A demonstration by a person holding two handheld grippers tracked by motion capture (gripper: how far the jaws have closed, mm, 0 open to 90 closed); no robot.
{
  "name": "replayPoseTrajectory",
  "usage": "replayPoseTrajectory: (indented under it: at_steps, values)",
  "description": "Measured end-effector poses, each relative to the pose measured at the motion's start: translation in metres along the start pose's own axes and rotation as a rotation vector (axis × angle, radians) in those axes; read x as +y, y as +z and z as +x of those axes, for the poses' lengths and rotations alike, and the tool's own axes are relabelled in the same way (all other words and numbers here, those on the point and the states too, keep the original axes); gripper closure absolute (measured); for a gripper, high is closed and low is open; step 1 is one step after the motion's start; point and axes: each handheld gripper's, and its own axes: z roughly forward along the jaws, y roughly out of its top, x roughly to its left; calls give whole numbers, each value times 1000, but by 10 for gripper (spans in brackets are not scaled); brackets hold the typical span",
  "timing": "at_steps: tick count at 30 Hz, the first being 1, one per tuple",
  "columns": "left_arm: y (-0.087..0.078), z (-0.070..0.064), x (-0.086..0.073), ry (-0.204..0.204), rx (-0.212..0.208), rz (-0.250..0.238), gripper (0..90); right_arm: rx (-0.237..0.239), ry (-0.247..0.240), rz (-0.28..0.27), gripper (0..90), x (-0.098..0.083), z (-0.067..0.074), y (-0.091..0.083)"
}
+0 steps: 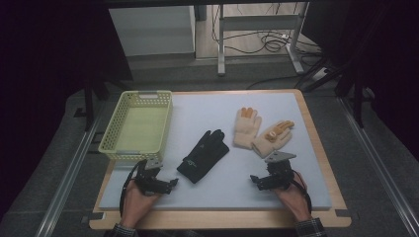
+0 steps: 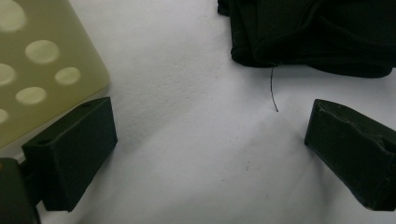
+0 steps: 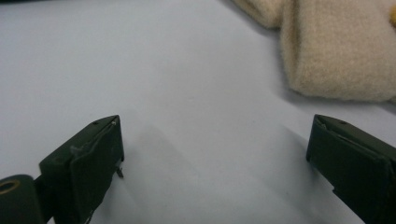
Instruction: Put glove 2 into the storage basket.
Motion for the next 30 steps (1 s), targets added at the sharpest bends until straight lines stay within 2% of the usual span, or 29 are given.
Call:
replayPoseTrajectory:
  at_steps: [11,18,26,30]
  values:
    - [-1,0,0,8,2,0,33,-4,-3,-5,31,-1,1,0]
    - [-7,-6,8,19,-46,-4,24,-4,-3,-5,32,-1,1,0]
    - [-8,-24,37,72,-112,-22,0,-4,-3,-5,32,-1,1,0]
    - [-3,-32,54,97,-122,-5,0,-5,-3,-5,32,-1,1,0]
